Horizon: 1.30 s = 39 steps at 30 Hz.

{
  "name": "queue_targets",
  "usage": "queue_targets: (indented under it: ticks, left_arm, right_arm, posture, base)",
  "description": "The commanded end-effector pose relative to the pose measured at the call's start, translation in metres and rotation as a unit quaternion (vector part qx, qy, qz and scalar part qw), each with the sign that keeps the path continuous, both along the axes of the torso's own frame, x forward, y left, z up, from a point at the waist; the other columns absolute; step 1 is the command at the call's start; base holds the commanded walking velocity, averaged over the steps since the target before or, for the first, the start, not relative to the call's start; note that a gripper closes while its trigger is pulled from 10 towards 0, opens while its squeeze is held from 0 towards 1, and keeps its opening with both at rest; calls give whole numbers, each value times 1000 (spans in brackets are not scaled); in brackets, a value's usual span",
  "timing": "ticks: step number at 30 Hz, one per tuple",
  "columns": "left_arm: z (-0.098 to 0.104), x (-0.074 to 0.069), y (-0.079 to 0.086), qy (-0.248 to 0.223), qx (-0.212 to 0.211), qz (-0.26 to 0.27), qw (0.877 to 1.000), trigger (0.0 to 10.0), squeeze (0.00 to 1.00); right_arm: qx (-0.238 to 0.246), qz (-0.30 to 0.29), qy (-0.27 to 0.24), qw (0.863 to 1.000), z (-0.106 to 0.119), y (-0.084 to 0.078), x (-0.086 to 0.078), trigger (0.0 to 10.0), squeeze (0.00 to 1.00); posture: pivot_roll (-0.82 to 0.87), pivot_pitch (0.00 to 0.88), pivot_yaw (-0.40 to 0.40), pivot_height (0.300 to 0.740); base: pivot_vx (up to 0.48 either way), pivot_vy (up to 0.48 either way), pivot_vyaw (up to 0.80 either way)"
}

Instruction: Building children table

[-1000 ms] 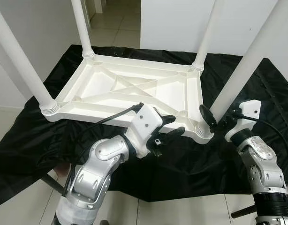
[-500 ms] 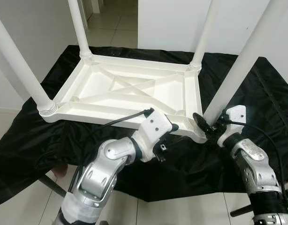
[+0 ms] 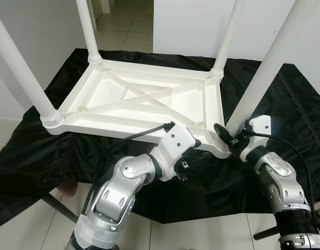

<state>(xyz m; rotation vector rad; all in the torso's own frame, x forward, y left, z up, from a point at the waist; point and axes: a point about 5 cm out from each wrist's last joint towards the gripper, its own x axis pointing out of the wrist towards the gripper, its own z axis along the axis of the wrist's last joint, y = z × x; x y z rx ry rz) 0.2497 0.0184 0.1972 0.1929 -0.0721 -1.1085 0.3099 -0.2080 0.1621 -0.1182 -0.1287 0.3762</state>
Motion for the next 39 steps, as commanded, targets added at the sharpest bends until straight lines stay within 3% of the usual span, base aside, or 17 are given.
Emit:
queue_targets:
  ticks: [1, 2, 4, 7, 8, 9, 10, 11, 12, 15, 16, 19, 25, 26, 27, 38, 39]
  left_arm:
    - [0, 8, 3, -6, -9, 81, 997, 10000, 0]
    - [0, 8, 3, -6, -9, 81, 997, 10000, 0]
    - [0, 12, 4, -9, -8, 91, 996, 10000, 0]
    - [0, 12, 4, -9, -8, 91, 996, 10000, 0]
    - [0, 14, 4, -10, -9, 94, 995, 10000, 0]
    - [0, 14, 4, -10, -9, 94, 995, 10000, 0]
    - [-1, 15, 4, -10, -10, 99, 995, 10000, 0]
    - [-1, 15, 4, -10, -10, 99, 995, 10000, 0]
    - [-1, 17, 4, -10, -10, 106, 994, 10000, 0]
    - [-1, 18, 5, -9, -11, 112, 994, 10000, 0]
    - [0, 23, 6, -3, -18, 129, 991, 10000, 0]
    - [1, 30, 10, 8, -31, 161, 986, 10000, 0]
    - [0, 33, 11, 18, -38, 179, 983, 10000, 0]
    - [0, 32, 11, 17, -38, 178, 983, 10000, 0]
    - [-1, 31, 11, 16, -37, 177, 983, 10000, 0]
    - [-3, 30, 14, 7, -29, 172, 985, 10000, 0]
    - [-3, 28, 14, 0, -27, 166, 986, 10000, 0]
  right_arm:
    - [0, -28, 17, 999, -8, 8, -2, 10000, 0]
    - [0, -28, 17, 999, -8, 8, -2, 10000, 0]
    - [39, -114, 32, 992, -12, 21, -5, 10000, 0]
    - [39, -114, 32, 992, -12, 21, -5, 10000, 0]
    - [62, -158, 47, 984, -16, 26, -7, 10000, 0]
    - [62, -158, 47, 984, -16, 26, -7, 10000, 0]
    - [81, -211, 61, 972, -21, 30, -10, 10000, 0]
    - [81, -211, 61, 972, -21, 30, -10, 10000, 0]
    - [102, -274, 69, 954, -26, 34, -13, 10000, 0]
    - [116, -315, 74, 939, -28, 38, -16, 10000, 0]
    - [137, -331, 69, 931, -27, 50, -18, 10000, 0]
    - [165, -303, 51, 937, -19, 72, -19, 10000, 0]
    - [163, -278, 41, 946, -12, 71, -21, 10000, 0]
    - [151, -279, 32, 948, -10, 69, -22, 10000, 235]
    - [155, -268, 25, 950, -9, 69, -22, 10000, 1000]
    - [137, -268, 15, 954, -6, 53, -21, 10000, 1000]
    - [125, -243, 13, 962, -6, 46, -20, 10000, 0]
  posture:
    - [28, 76, -23, 740]
    - [28, 76, -23, 740]
    - [18, 76, -21, 740]
    - [18, 76, -21, 740]
    - [16, 76, -22, 740]
    - [16, 76, -22, 740]
    - [9, 74, -20, 740]
    - [9, 74, -20, 740]
    - [6, 75, -19, 740]
    - [6, 71, -20, 740]
    - [0, 73, -13, 740]
    - [-6, 74, -7, 740]
    - [-3, 73, -14, 740]
    - [2, 71, -18, 740]
    - [3, 71, -19, 740]
    - [17, 62, -26, 740]
    - [24, 56, -30, 740]
  base:
    - [0, 0, 0]
    - [0, 0, 0]
    - [0, 0, 0]
    - [0, 0, 0]
    - [0, 0, 0]
    - [0, 0, 0]
    - [0, 0, 0]
    - [0, 0, 0]
    - [0, 0, 0]
    - [0, 0, 0]
    - [0, 0, 0]
    - [0, 0, 0]
    - [0, 0, 0]
    - [0, 0, 0]
    - [0, 0, 0]
    - [0, 0, 0]
    - [0, 0, 0]
